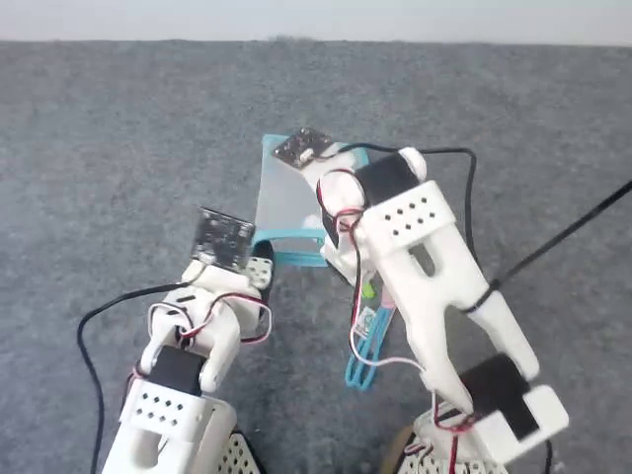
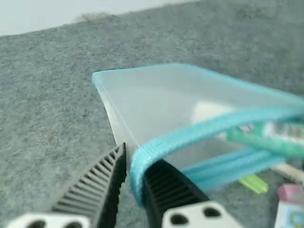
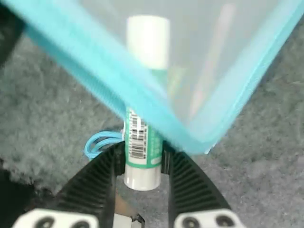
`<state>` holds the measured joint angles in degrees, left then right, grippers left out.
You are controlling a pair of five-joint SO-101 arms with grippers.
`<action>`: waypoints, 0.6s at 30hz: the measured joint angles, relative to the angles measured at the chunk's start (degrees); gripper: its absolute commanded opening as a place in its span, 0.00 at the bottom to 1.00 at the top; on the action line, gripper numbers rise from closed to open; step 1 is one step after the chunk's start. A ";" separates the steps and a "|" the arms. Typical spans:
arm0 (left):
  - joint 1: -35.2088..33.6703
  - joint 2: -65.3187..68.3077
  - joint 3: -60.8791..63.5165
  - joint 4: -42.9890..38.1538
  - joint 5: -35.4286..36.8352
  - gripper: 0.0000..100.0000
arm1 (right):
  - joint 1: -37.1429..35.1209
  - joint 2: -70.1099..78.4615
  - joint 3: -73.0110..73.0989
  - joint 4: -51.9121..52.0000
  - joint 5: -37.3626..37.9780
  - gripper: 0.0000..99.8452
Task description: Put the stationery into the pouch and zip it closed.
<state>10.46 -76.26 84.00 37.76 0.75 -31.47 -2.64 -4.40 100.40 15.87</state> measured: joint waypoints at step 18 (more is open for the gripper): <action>0.70 0.00 0.26 0.00 -0.70 0.01 | -0.09 12.57 -13.27 0.26 -2.11 0.19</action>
<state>11.16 -76.26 84.26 37.76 0.04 -31.56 9.93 -17.67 100.66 13.76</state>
